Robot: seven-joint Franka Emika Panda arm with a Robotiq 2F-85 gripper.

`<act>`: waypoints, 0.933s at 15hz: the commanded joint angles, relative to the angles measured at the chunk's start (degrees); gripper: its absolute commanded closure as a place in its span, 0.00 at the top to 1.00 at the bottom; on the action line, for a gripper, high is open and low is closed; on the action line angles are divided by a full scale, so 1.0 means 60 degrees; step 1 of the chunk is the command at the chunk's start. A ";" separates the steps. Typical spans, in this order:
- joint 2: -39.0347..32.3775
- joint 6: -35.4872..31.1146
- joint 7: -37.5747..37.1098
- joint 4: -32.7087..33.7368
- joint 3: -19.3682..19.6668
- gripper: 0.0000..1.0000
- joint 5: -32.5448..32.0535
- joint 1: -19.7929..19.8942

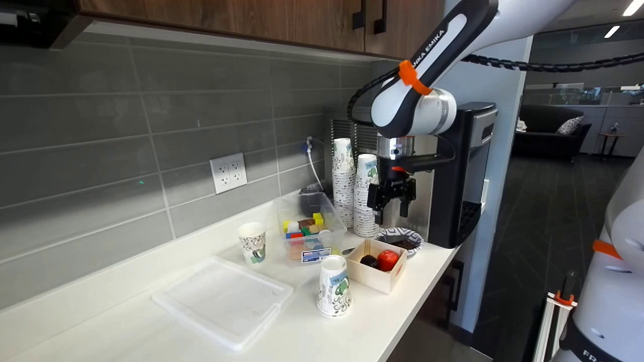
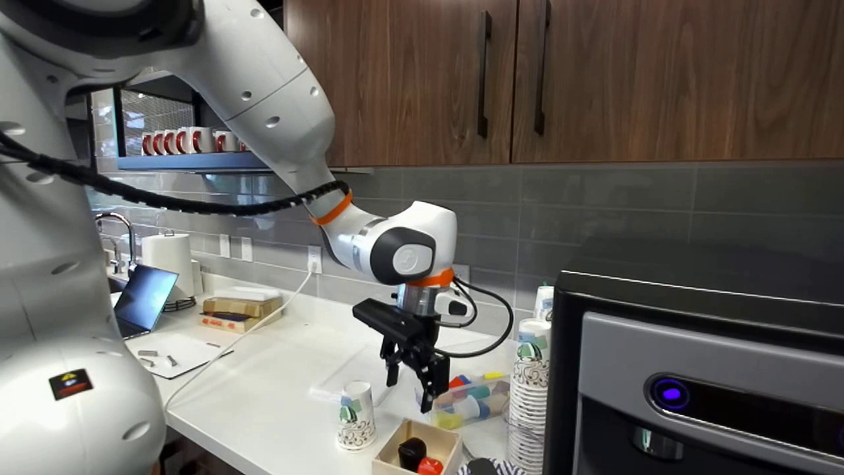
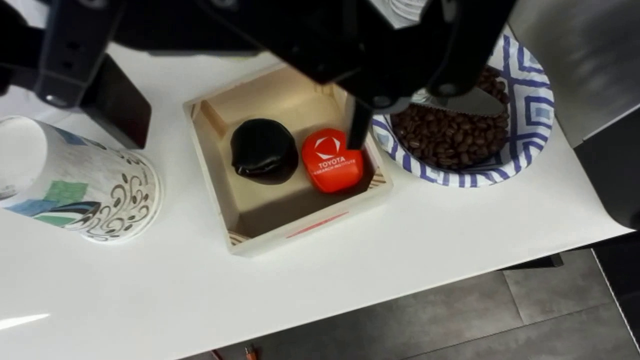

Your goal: Pick up the objects from the white bowl and put them in the colorless bowl

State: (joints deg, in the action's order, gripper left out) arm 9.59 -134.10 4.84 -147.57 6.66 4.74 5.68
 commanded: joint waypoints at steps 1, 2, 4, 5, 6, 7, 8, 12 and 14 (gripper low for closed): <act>-0.0997 -0.0967 0.0263 -0.0060 0.0021 1.00 -0.0076 -0.0008; -0.1273 -0.1195 0.0342 -0.0034 0.0008 1.00 -0.0054 -0.0014; -0.1847 -0.1566 0.0440 0.0119 -0.0022 1.00 -0.0070 0.0000; -0.2113 -0.1689 0.0484 0.0207 -0.0036 1.00 -0.0032 0.0009; -0.2342 -0.1783 0.0547 0.0296 -0.0053 1.00 0.0016 0.0021; -0.2514 -0.1857 0.0546 0.0354 -0.0076 1.00 0.0001 0.0029; -0.2690 -0.1916 0.0567 0.0438 -0.0107 1.00 0.0013 0.0031; -0.3288 -0.1992 0.0552 0.0880 -0.0244 1.00 -0.0075 0.0019; -0.3500 -0.1960 0.0539 0.1109 -0.0316 1.00 -0.0092 0.0006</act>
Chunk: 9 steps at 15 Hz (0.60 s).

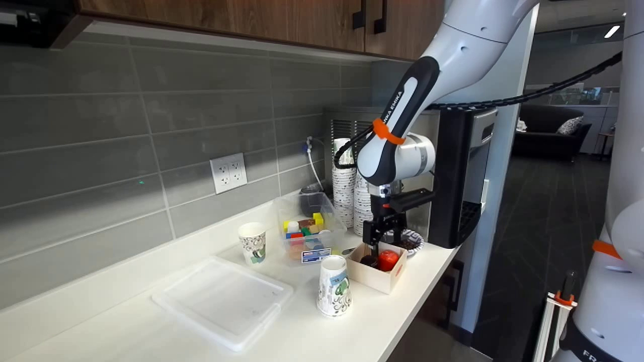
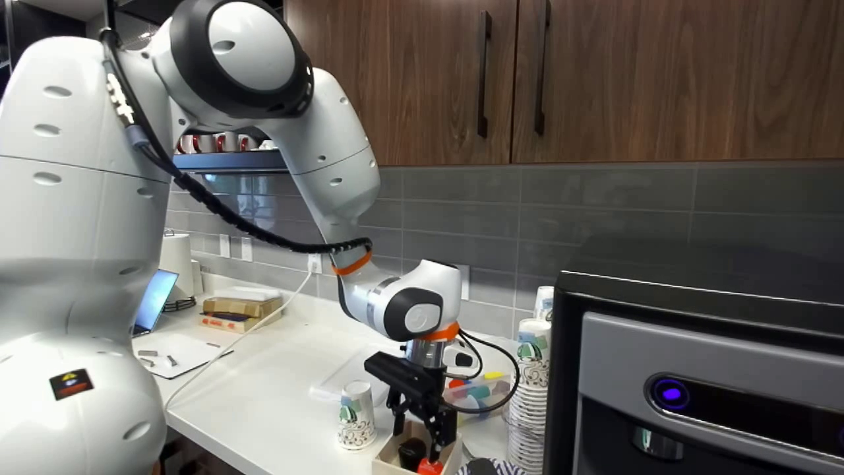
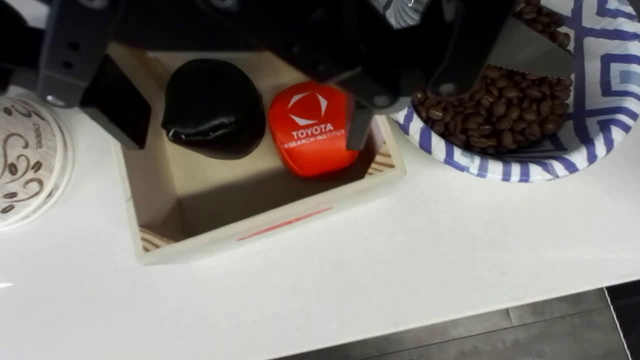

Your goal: Pick up the objects from the white bowl and put them in the colorless bowl

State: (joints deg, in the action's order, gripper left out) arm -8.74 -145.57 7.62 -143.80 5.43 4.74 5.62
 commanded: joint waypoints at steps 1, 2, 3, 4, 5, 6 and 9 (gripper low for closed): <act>-0.0572 -0.0050 0.0081 0.0607 -0.0143 1.00 -0.0109 0.0012; -0.0694 -0.0034 0.0064 0.0730 -0.0173 1.00 -0.0126 0.0008; -0.0826 -0.0016 0.0060 0.0856 -0.0201 1.00 -0.0132 0.0010; -0.0940 -0.0008 0.0052 0.0968 -0.0224 1.00 -0.0148 0.0010; -0.1026 0.0030 0.0057 0.1049 -0.0252 1.00 -0.0132 0.0013; -0.1131 0.0074 0.0108 0.1150 -0.0283 1.00 -0.0093 0.0031; -0.1389 0.0099 0.0228 0.1338 -0.0336 0.68 -0.0072 0.0079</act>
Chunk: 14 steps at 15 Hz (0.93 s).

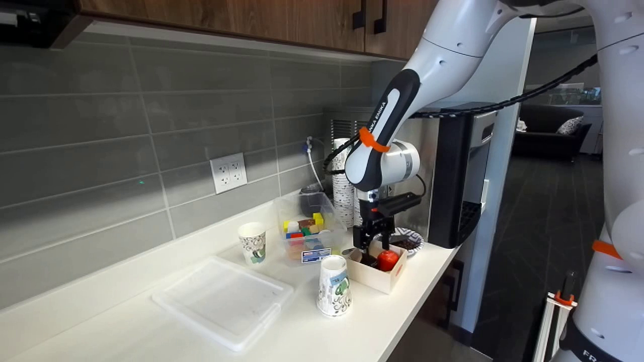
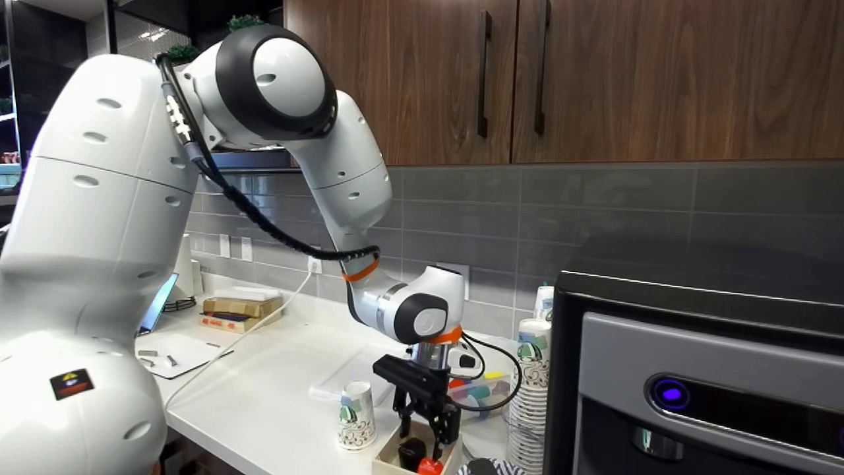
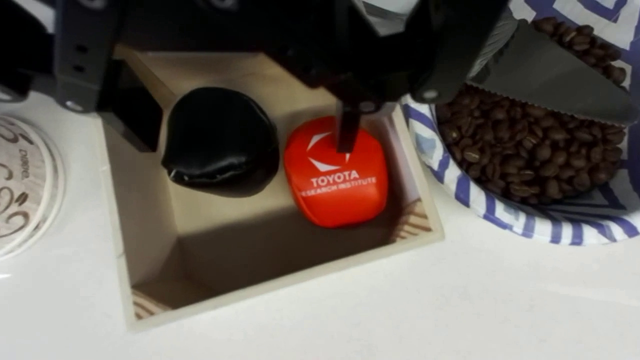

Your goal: Pick up the objects from the white bowl and put them in the colorless bowl

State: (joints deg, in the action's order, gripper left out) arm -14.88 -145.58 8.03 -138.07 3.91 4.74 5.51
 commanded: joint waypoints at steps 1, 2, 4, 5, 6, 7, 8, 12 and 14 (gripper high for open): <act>-0.0442 0.0110 0.0194 0.0433 -0.0101 0.58 -0.0056 0.0113; -0.0507 0.0103 0.0219 0.0472 -0.0115 0.51 -0.0054 0.0120; -0.0585 0.0063 0.0231 0.0530 -0.0132 0.35 -0.0079 0.0110; -0.0608 0.0049 0.0243 0.0559 -0.0141 0.28 -0.0088 0.0108; -0.0623 0.0039 0.0251 0.0575 -0.0149 0.20 -0.0094 0.0109; -0.0626 0.0046 0.0245 0.0583 -0.0158 0.13 -0.0100 0.0108; -0.0641 0.0044 0.0243 0.0593 -0.0162 0.05 -0.0107 0.0110; -0.0680 -0.0001 0.0173 0.0607 -0.0123 0.02 -0.0204 0.0076; -0.0639 0.0033 0.0188 0.0588 -0.0141 0.03 -0.0175 0.0081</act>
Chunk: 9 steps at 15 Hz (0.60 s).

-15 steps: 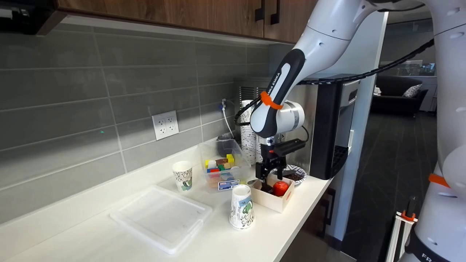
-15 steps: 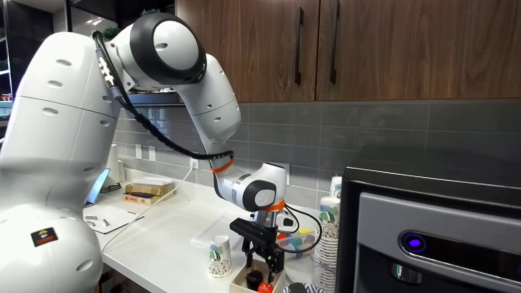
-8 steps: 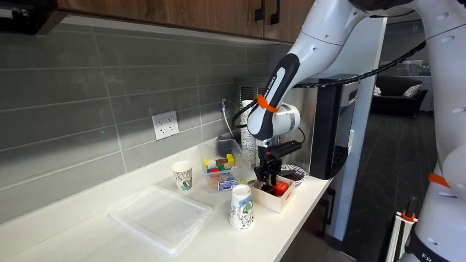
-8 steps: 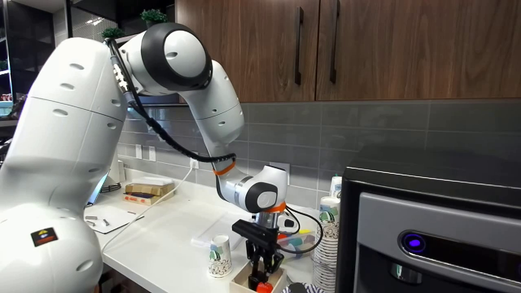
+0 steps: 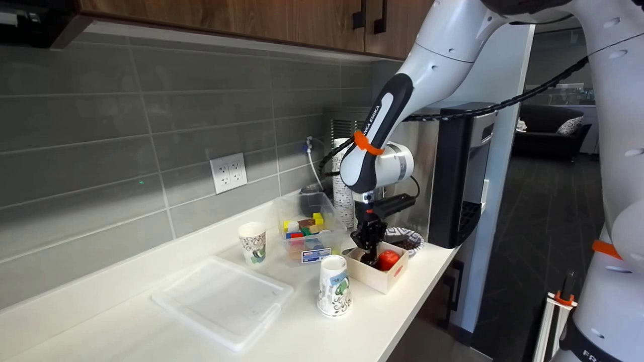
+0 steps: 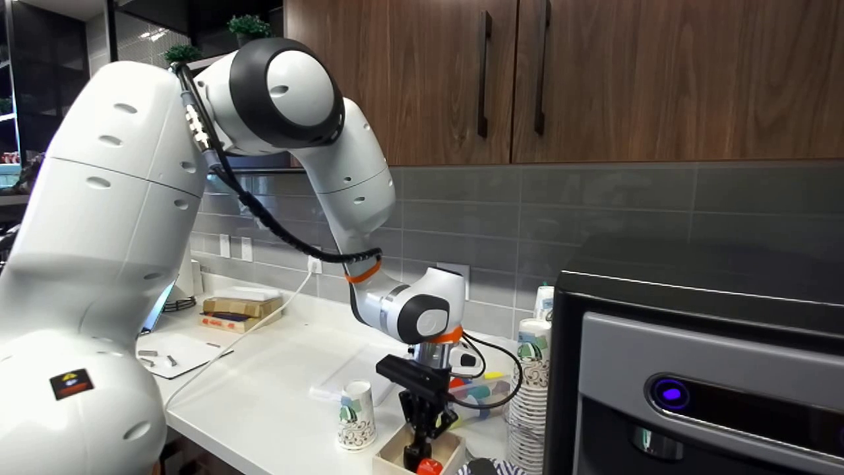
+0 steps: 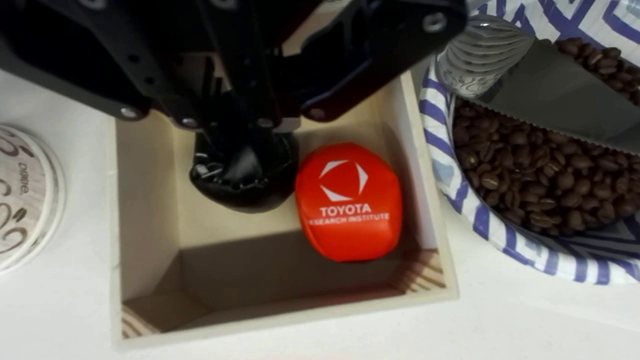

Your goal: Pick up the objects from the white bowl and put them in the colorless bowl

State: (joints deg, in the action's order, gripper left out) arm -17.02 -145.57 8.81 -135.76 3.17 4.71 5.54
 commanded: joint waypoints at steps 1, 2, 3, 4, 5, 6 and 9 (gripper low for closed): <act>-0.0181 0.0109 0.0074 0.0188 -0.0049 0.03 -0.0113 0.0081; -0.0046 0.0269 0.0000 0.0167 -0.0058 0.04 -0.0081 0.0063; 0.0220 0.0507 -0.0024 0.0107 -0.0093 0.04 -0.0007 0.0060; 0.0431 0.0645 -0.0031 0.0042 -0.0108 0.04 0.0010 0.0050; 0.0761 0.0851 -0.0045 -0.0079 -0.0111 0.04 -0.0011 0.0029; 0.1050 0.1077 -0.0142 -0.0175 -0.0081 0.04 -0.0071 -0.0012; 0.2083 0.1795 -0.0724 -0.0469 0.0056 0.04 -0.0353 -0.0166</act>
State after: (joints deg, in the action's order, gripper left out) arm -12.45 -139.00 7.87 -135.56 2.88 4.64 5.31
